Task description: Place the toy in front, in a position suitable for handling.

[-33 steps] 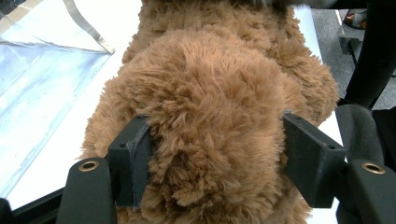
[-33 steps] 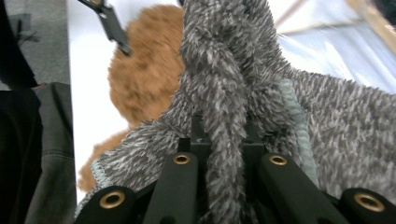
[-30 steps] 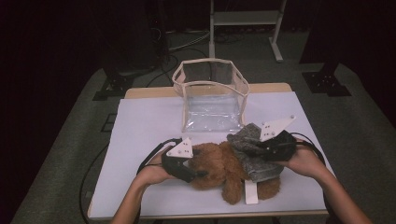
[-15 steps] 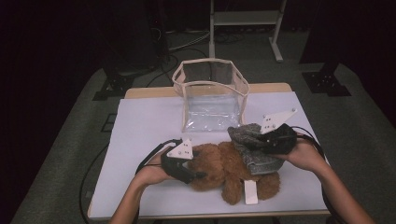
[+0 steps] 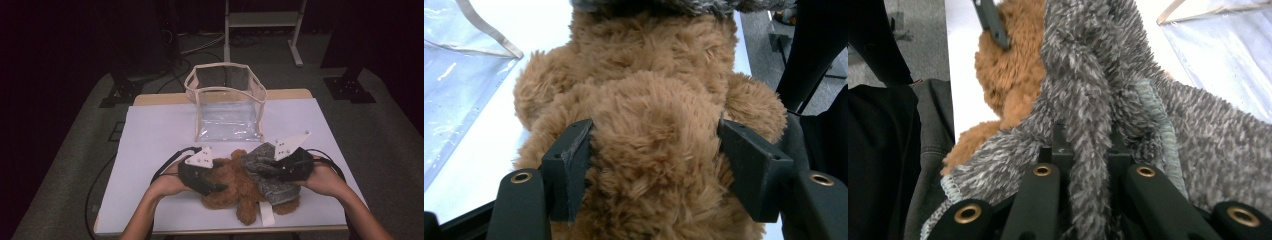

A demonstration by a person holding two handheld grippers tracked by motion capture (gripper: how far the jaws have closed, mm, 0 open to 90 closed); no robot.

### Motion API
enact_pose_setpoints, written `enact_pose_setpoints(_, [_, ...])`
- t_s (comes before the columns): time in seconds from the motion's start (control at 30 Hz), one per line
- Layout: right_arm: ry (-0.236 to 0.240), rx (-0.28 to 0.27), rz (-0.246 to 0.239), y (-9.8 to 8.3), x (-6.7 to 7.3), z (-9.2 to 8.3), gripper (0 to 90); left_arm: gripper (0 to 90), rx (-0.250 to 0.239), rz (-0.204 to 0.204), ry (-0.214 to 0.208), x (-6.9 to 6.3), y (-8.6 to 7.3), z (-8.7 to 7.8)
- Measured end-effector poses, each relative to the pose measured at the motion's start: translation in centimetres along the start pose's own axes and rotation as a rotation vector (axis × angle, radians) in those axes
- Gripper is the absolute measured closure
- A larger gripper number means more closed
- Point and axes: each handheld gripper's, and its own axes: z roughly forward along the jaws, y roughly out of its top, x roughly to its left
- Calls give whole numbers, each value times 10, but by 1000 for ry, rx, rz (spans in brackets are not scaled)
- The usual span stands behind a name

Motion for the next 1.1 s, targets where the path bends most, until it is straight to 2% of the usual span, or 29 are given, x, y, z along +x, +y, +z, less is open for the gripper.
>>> enact_pose_setpoints(0.17, [12,21,-58,24,4,18,806,324,31,28,0,-4,2,1])
enact_pose_setpoints(0.27, [17,37,-80,30,4,24,807,329,41,34,4,-6,0,0])
enact_pose_setpoints(0.37, [13,21,-57,24,-1,12,807,333,33,30,1,-5,-2,-1])
enact_pose_setpoints(0.6, [-35,-2,20,-3,-19,-22,807,332,32,40,-4,-6,-2,-4])
enact_pose_setpoints(0.73, [-21,6,34,-12,-18,-19,808,324,17,42,1,-5,2,-6])
enact_pose_setpoints(0.83, [4,16,31,-17,-11,-11,810,333,-60,-9,-9,0,4,-10])
enact_pose_setpoints(0.87, [14,14,34,-18,-10,-10,810,355,-58,-13,-14,1,4,-9])
enact_pose_setpoints(0.9, [24,10,41,-19,-9,-9,810,374,-40,0,-17,1,4,-7])
enact_pose_setpoints(0.97, [23,17,37,-18,-7,-10,810,383,-23,2,-26,-1,3,-1])
enact_pose_setpoints(1.1, [5,39,-5,-4,-5,-8,809,382,7,18,-20,-5,3,4])
